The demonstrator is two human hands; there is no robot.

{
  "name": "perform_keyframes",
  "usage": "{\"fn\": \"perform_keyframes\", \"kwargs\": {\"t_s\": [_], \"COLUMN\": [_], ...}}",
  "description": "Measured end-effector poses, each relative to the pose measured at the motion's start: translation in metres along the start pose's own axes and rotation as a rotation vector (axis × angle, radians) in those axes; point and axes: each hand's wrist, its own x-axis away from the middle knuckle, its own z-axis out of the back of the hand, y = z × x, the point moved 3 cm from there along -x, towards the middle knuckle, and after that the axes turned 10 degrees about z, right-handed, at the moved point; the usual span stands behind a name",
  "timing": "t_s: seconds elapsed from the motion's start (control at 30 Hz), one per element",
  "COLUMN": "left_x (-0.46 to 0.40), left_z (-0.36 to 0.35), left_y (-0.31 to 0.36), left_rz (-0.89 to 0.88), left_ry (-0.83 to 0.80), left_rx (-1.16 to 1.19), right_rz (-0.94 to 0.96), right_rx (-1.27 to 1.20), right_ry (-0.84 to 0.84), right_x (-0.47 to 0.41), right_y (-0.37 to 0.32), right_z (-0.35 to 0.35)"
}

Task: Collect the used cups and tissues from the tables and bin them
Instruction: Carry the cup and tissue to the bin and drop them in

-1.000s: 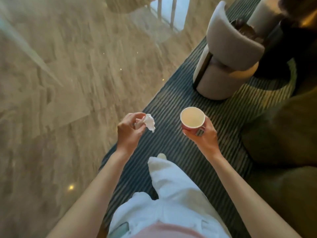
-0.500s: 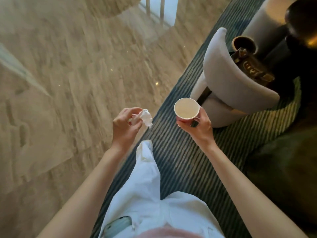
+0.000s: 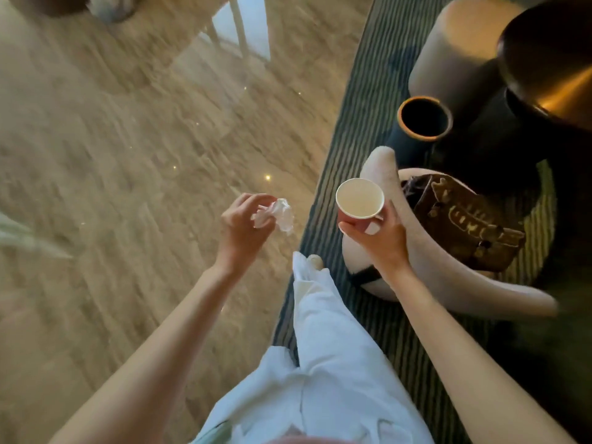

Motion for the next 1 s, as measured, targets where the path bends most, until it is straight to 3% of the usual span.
{"fn": "perform_keyframes", "kwargs": {"t_s": [0.37,0.77,1.0], "left_x": [-0.29,-0.612,-0.721], "left_z": [-0.106,-0.254,-0.392], "left_y": [0.055,0.082,0.127], "left_rz": [0.028,-0.207,-0.355], "left_ry": [-0.195,-0.536,-0.834], "left_rx": [-0.032,-0.157,-0.272], "right_rz": [-0.195,-0.315,-0.472], "right_rx": [-0.065,0.071,0.105], "right_ry": [0.146,0.383,0.587], "right_x": [-0.267,-0.5,-0.587], "right_y": [0.06,0.154,0.21], "right_z": [-0.002,-0.016,0.021]}}
